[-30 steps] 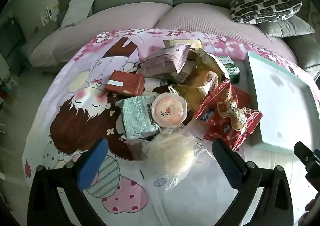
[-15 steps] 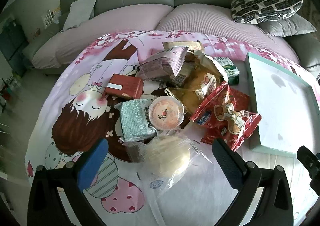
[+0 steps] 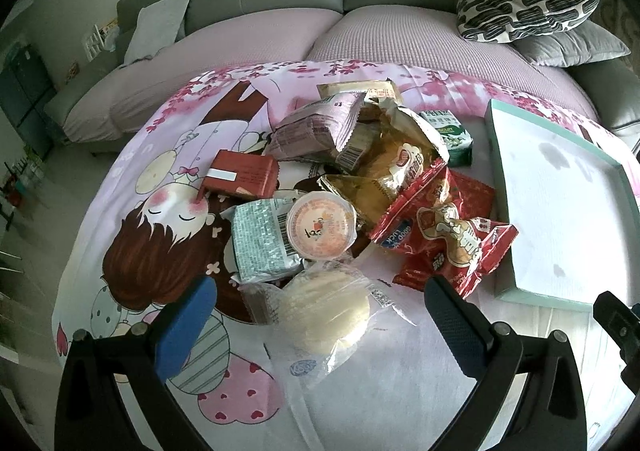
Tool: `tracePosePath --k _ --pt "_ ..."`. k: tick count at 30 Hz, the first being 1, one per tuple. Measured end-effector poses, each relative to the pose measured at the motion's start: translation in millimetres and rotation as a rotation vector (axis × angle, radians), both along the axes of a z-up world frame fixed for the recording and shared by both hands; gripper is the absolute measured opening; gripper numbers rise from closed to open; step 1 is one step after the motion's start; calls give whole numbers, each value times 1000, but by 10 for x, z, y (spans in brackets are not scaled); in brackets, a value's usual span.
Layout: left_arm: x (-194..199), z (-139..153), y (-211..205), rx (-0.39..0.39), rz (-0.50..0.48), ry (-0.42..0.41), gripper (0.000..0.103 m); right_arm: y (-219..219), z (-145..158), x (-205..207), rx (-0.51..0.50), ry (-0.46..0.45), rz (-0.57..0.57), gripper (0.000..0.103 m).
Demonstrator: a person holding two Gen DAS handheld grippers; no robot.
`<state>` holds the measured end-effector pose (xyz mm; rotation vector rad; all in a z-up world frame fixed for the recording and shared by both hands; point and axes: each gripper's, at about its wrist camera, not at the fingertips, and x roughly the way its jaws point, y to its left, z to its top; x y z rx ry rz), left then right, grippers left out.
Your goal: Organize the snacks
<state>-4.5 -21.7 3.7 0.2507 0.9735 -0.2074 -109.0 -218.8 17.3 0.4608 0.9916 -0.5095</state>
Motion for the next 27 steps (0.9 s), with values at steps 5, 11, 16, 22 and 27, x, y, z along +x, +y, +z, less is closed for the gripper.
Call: tracePosePath --k 5,11,16,22,27 --pt "0 -4 5 -1 -1 3 103 -2 -4 -9 4 0 -1 103" --pt "9 -6 5 -4 4 5 103 -4 -9 -15 7 1 -4 103" --pt "8 -12 -9 -6 1 8 103 -8 -11 -19 9 1 -8 103" --pt "12 -23 -18 -7 1 15 103 -15 -20 -28 10 -1 -8 103" --pt "11 -40 -24 -11 2 24 103 -26 -35 -38 10 4 -18 103"
